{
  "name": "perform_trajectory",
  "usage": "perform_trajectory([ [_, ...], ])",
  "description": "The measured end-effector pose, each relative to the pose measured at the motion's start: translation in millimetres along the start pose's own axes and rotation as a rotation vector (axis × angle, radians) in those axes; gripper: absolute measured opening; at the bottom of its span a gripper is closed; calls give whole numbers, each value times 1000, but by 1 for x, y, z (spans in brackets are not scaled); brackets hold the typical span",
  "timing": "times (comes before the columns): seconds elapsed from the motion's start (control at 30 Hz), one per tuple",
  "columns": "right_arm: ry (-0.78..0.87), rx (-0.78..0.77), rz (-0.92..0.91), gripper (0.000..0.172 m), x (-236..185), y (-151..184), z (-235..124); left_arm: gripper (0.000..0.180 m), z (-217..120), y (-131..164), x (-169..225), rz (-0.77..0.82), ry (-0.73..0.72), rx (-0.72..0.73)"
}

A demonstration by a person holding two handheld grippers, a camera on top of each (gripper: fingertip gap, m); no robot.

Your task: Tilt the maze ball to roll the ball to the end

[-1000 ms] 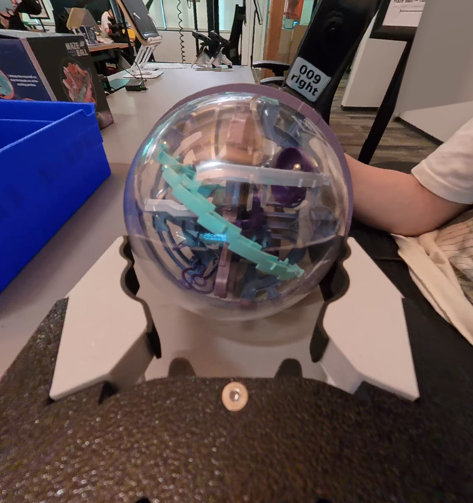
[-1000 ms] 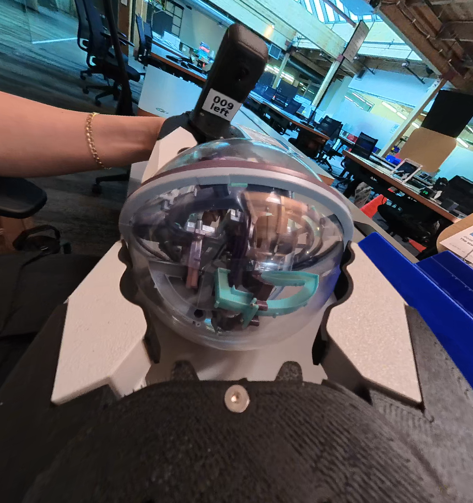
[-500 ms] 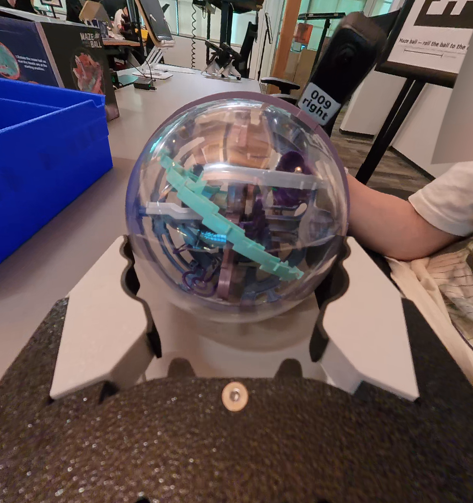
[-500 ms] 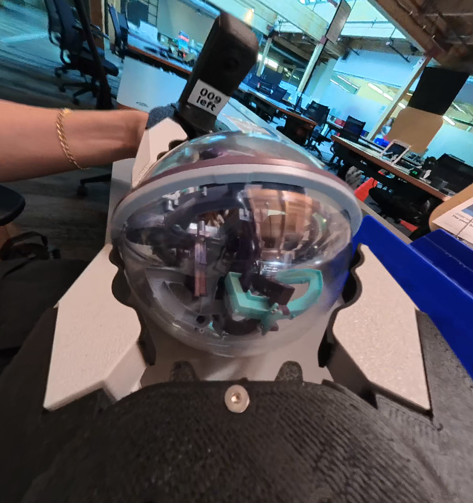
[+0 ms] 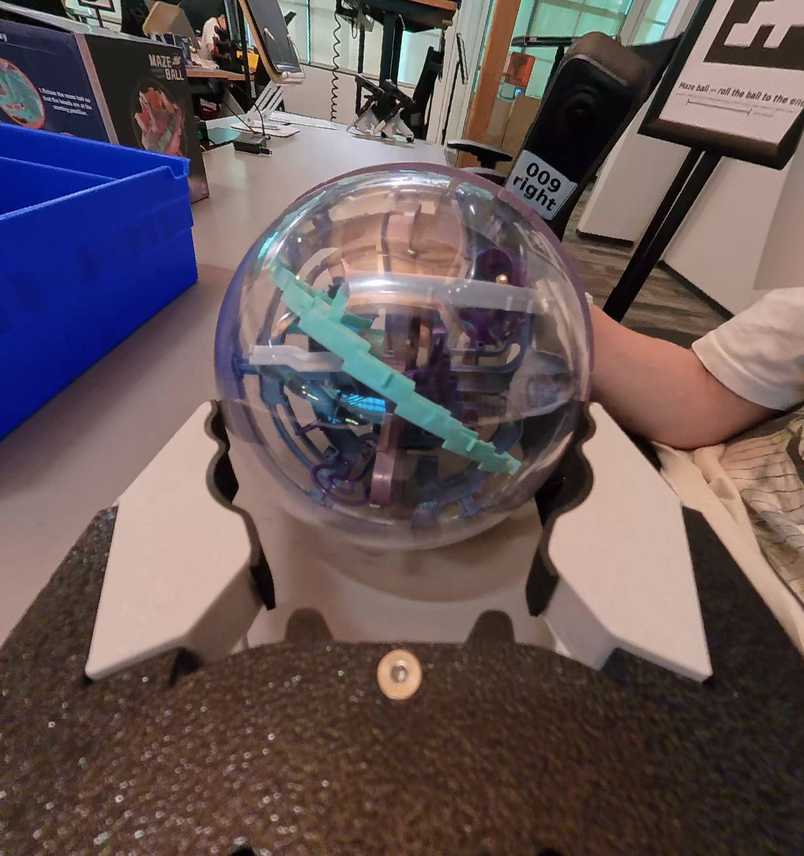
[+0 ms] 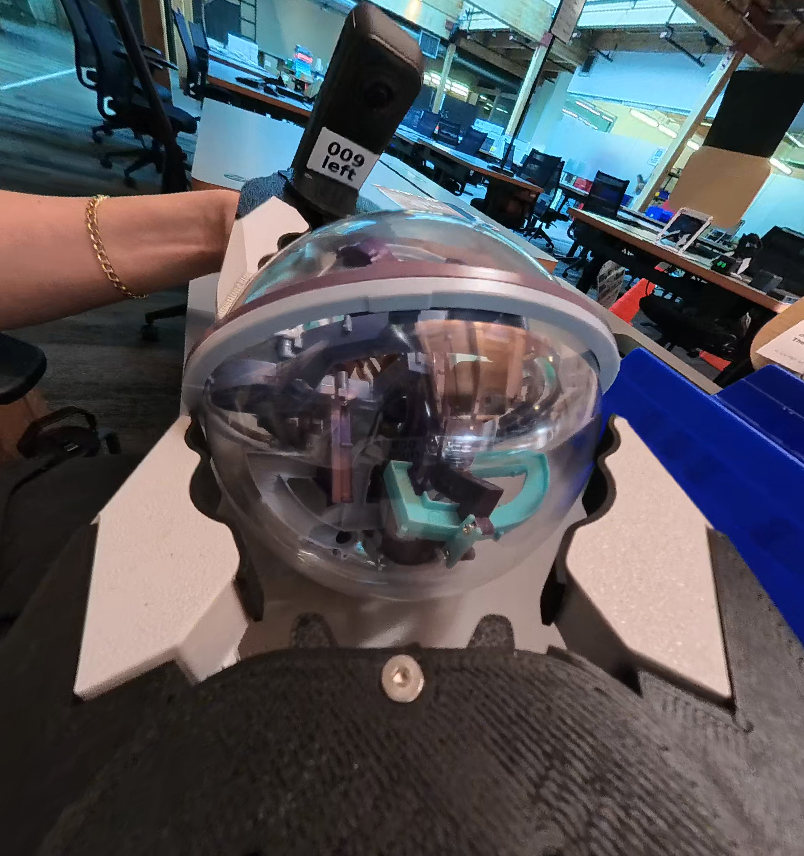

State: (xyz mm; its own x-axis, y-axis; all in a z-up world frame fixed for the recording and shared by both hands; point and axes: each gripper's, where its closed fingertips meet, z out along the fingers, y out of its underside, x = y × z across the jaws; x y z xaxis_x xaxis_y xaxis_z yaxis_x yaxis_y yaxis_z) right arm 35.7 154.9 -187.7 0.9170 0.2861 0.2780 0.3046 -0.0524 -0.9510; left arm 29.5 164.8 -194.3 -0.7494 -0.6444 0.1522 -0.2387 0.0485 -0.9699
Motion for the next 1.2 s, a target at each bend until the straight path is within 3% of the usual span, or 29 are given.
perform_trajectory([
  [0.03,0,-8,-30,158,-1,0,0,141,0,1,0,22,-5,-12],
  [0.2,-26,-52,-126,157,-8,1,-1,155,5,-4,4,245,-67,-43],
  [0.3,-32,-50,-137,157,-11,-1,1,154,7,-3,10,295,-53,-69],
  [0.57,24,7,-89,153,-4,-15,4,150,-2,-5,1,69,1,49],
  [0.9,-28,-129,187,157,-5,13,7,149,-1,-4,1,90,-14,31],
  [1.2,-23,-189,153,157,-5,17,6,148,-2,-3,1,128,-30,14],
])
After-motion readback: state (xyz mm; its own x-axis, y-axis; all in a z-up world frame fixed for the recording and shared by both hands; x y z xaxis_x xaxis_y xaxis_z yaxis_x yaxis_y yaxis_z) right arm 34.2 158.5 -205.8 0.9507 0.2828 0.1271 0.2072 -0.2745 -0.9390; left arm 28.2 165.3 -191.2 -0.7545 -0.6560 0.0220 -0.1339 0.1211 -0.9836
